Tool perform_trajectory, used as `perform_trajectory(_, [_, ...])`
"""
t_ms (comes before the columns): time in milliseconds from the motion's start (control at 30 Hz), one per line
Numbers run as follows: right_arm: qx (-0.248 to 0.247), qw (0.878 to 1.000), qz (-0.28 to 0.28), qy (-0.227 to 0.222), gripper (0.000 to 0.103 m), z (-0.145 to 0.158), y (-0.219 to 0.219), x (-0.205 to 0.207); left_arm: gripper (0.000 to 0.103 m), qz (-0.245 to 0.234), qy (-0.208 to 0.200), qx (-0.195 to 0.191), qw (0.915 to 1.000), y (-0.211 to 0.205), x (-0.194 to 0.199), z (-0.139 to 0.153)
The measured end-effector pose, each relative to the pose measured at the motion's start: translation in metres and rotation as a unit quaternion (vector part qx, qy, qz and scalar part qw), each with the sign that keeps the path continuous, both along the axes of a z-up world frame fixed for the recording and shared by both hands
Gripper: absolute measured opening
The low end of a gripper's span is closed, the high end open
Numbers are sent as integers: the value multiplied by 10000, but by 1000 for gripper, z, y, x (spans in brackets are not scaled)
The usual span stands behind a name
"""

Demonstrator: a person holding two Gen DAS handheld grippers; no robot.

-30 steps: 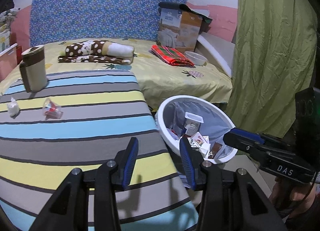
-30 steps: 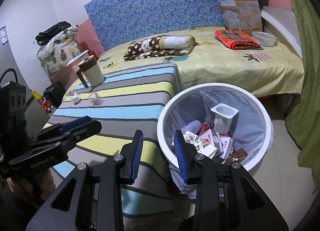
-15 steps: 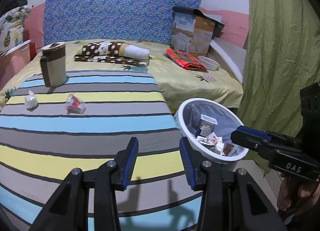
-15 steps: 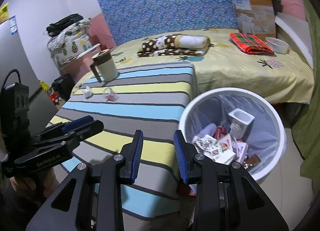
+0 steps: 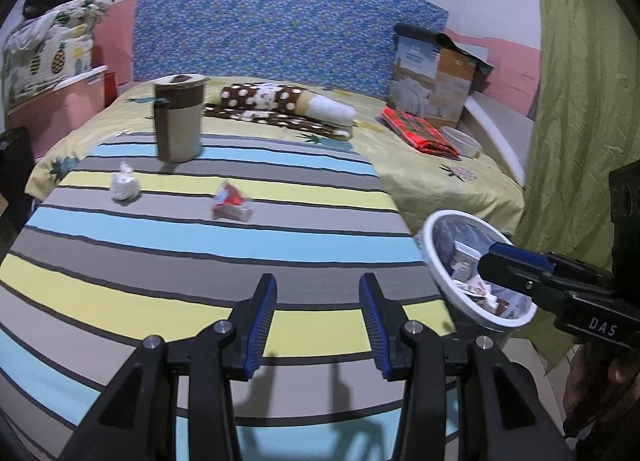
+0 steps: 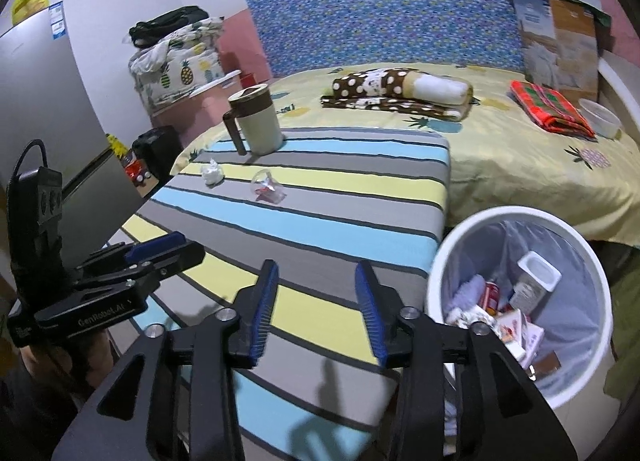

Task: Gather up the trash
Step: 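Move both tools back over the bed toward the tissue and red cup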

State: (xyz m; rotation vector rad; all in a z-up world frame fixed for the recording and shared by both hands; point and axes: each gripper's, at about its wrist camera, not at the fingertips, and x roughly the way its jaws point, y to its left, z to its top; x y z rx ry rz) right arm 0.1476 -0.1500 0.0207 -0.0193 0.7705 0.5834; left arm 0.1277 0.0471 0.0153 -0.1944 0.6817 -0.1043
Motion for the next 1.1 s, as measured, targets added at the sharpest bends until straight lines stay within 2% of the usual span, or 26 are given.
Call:
perform_trajectory(100, [-55, 9999, 118, 32, 51, -2, 8, 4, 44, 148, 19, 5, 9999, 13, 1, -2])
perform_trajectory(733, [-467, 9950, 877, -44, 51, -6, 62, 41, 45, 956, 194, 164, 9951, 98, 26, -17])
perform_trajectory(1100, [-796, 9881, 1316, 6, 51, -20, 101, 68, 50, 1134, 380, 216, 9926, 140, 56, -29])
